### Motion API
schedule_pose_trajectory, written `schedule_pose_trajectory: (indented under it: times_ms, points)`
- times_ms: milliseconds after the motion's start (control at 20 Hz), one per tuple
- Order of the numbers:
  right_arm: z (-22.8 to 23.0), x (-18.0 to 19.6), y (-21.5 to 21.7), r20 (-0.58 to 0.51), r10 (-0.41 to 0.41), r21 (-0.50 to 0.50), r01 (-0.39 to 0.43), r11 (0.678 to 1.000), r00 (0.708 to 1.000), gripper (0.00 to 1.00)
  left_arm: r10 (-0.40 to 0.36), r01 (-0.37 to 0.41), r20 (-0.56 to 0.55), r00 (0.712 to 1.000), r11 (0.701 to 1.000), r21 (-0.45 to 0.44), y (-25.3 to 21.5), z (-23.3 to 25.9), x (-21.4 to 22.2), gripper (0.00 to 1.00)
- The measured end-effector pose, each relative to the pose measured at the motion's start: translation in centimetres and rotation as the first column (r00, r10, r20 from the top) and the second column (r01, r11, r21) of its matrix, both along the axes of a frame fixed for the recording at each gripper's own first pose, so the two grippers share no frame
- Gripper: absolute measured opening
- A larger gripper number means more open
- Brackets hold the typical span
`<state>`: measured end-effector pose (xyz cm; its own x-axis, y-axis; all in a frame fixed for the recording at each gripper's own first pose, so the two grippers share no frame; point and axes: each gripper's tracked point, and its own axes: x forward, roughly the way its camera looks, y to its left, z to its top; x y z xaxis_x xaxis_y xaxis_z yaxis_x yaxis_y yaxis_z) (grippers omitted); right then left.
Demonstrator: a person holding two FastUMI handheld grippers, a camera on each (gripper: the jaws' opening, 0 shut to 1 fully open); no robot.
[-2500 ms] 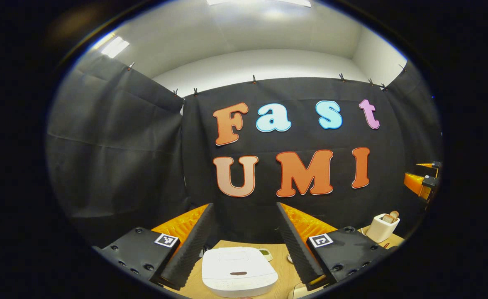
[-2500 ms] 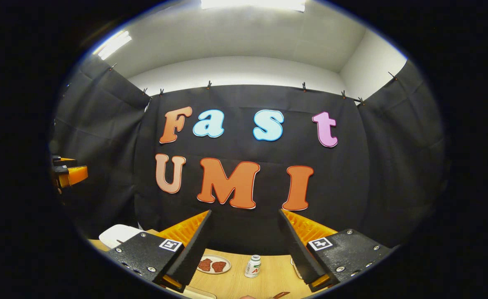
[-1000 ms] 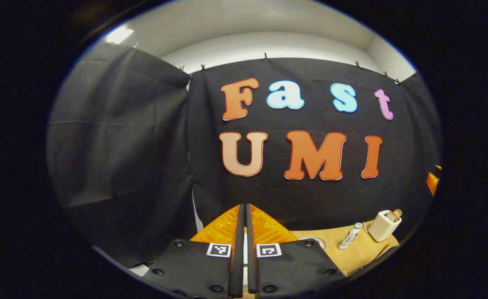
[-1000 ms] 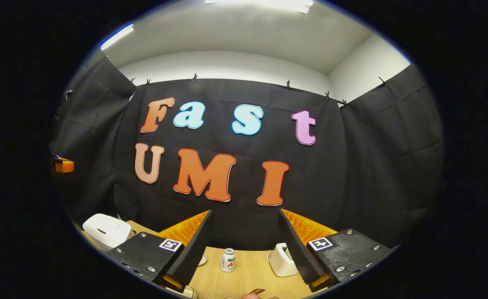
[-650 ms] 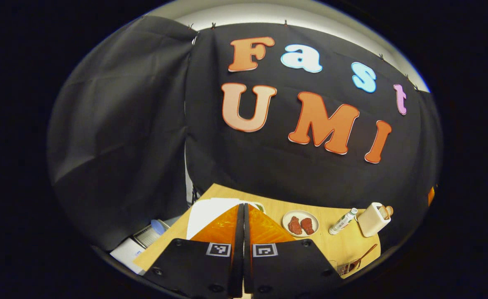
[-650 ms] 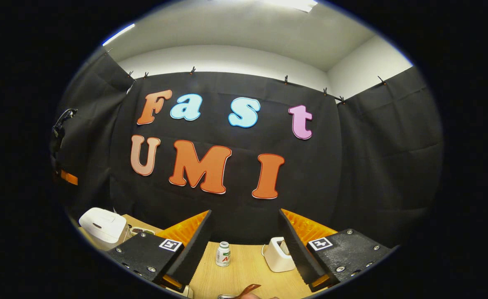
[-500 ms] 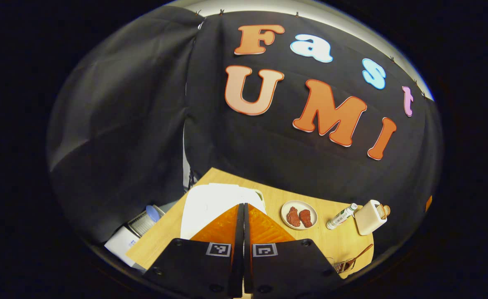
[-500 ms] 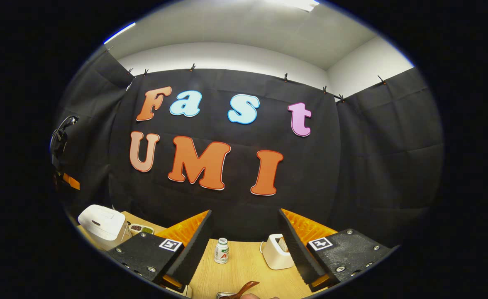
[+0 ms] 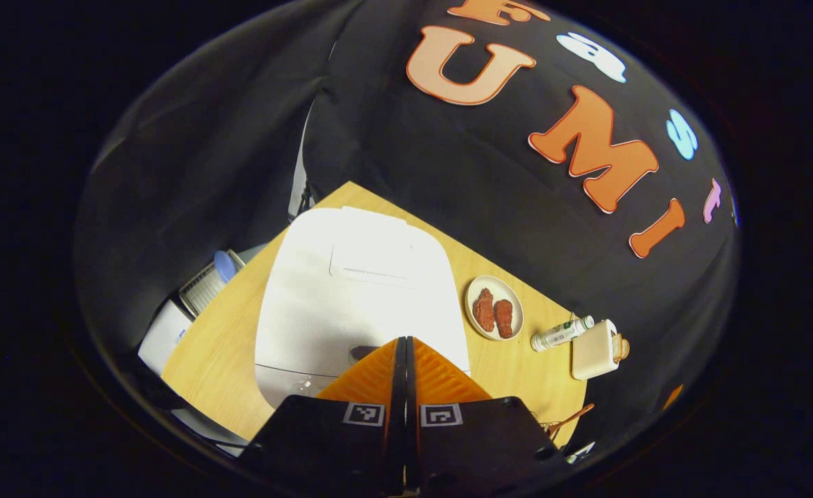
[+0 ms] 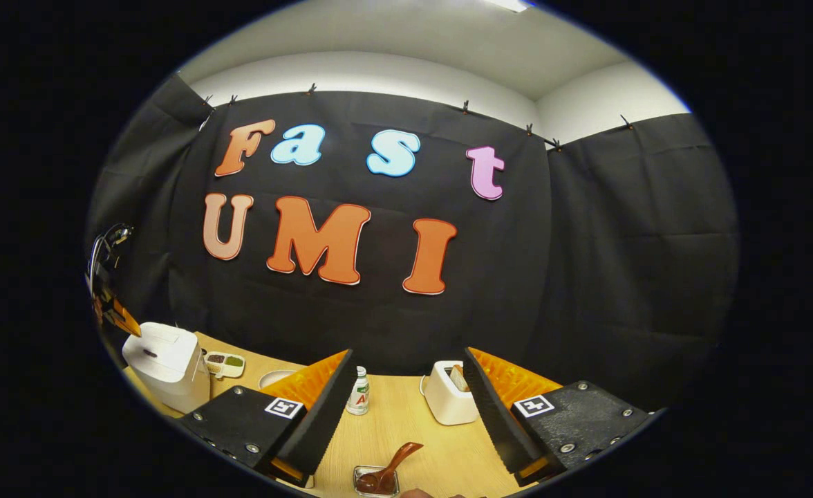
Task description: Close the left gripper, press the button to open the rice cooker; take a wooden spoon from the chopstick holder with the right hand, scoop a spoonful of rice and pour it into the rice cooker, then put the wooden spoon back into the chopstick holder.
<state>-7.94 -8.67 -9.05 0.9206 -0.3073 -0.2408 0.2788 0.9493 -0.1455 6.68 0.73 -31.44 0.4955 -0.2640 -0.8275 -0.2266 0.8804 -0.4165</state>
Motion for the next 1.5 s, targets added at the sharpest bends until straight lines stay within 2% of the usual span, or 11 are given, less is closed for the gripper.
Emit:
schedule_pose_trajectory:
  times_ms: [150, 300, 600, 700, 850, 1000, 1100, 1500]
  points:
    - [-1.5, -0.5, 0.0, -0.04, -0.007, 0.002, 0.007, 1.0, 0.999, 0.95, 0.004, -0.006, -0.066, 0.998, 0.999, -0.031, 0.1, -2.4, -0.4, 0.06]
    - [-2.6, -1.0, -0.4, -0.071, -0.019, -0.014, 0.018, 1.0, 0.997, 0.95, -0.002, 0.001, -0.092, 0.996, 1.0, -0.017, 0.1, -4.2, -0.7, 0.05]
    - [-4.7, -1.3, -0.6, -0.112, -0.023, 0.008, 0.024, 1.0, 0.993, 0.95, 0.001, 0.0, -0.088, 0.996, 1.0, 0.007, 0.3, -4.7, -1.0, 0.06]
    - [-5.5, -1.2, -0.5, -0.126, -0.015, 0.025, 0.019, 1.0, 0.992, 0.95, 0.004, -0.003, -0.059, 0.998, 1.0, 0.004, 0.3, -4.1, -0.8, 0.06]
    - [-6.7, -1.6, -0.9, -0.154, -0.01, 0.034, 0.015, 0.999, 0.988, 0.95, 0.028, -0.029, 0.081, 0.996, 1.0, 0.01, 0.7, -1.0, 0.3, 0.06]
    - [-8.2, -2.1, -1.2, -0.183, -0.008, 0.06, 0.019, 0.998, 0.983, 0.95, 0.018, -0.042, 0.239, 0.971, 0.994, 0.097, 2.1, 2.9, 1.2, 0.06]
    - [-9.3, -2.4, -1.4, -0.205, -0.004, 0.082, 0.021, 0.996, 0.979, 0.95, -0.011, -0.049, 0.341, 0.94, 0.985, 0.168, 2.5, 6.1, 2.0, 0.05]
    - [-14.4, -3.5, -2.1, -0.314, 0.041, 0.205, 0.026, 0.979, 0.948, 0.95, -0.129, -0.049, 0.51, 0.85, 0.946, 0.321, 0.3, 13.2, -0.1, 0.05]
